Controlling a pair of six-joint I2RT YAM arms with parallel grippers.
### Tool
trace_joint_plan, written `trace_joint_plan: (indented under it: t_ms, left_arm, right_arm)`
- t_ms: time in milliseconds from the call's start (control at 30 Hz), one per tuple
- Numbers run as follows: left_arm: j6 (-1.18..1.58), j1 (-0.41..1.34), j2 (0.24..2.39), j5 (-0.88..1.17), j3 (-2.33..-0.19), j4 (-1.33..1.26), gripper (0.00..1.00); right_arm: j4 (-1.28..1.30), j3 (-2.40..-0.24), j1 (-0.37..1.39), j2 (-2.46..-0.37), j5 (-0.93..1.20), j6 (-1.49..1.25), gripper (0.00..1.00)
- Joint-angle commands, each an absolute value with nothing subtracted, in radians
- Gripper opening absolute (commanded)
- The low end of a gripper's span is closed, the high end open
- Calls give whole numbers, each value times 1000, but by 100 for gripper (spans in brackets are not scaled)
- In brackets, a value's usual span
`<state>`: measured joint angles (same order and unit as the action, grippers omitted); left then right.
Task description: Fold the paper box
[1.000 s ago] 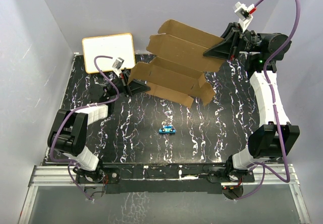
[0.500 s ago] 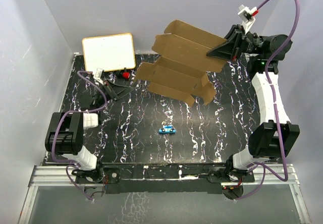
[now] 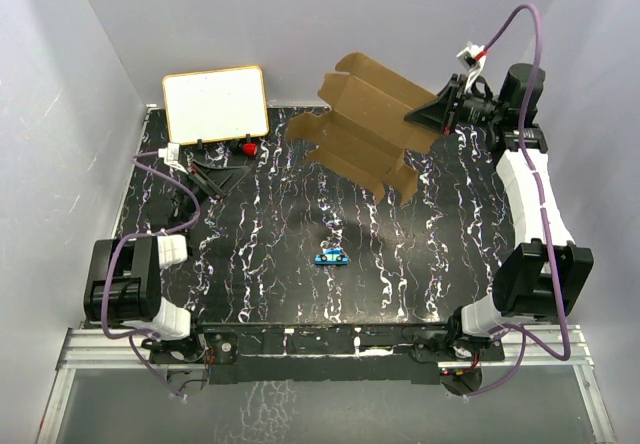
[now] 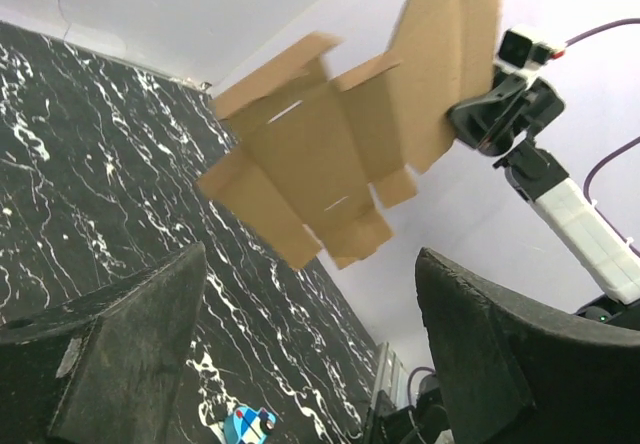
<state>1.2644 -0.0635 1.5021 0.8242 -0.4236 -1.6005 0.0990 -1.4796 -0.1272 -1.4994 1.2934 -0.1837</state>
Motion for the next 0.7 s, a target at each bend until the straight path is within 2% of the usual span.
trace_joint_plan:
  t_ms: [0, 100, 267, 400, 467, 533, 667]
  left_arm:
    - [1176, -70, 1416, 769, -435, -1591, 86]
    - [1149, -70, 1389, 723, -430, -1495, 95]
    - [1082, -69, 1373, 727, -450, -1365, 96]
    - [1009, -67, 1338, 730, -469, -1236, 87]
    - [955, -58, 1322, 716, -488, -1106, 76]
    - [865, -32, 1303, 696, -517, -965, 70]
    - [717, 41, 1267, 629, -550, -800, 67]
  right_arm:
    - [192, -1372, -125, -1455, 1201, 18, 8]
    - [181, -1304, -117, -1470, 1164, 56, 8]
    - [219, -1256, -116, -1498, 1037, 185, 8]
    - [213, -1215, -116, -1504, 972, 246, 8]
    - [203, -1192, -117, -1505, 973, 270, 8]
    - [179, -1161, -113, -1502, 980, 289, 8]
    - [160, -1114, -96, -1498, 970, 347, 8]
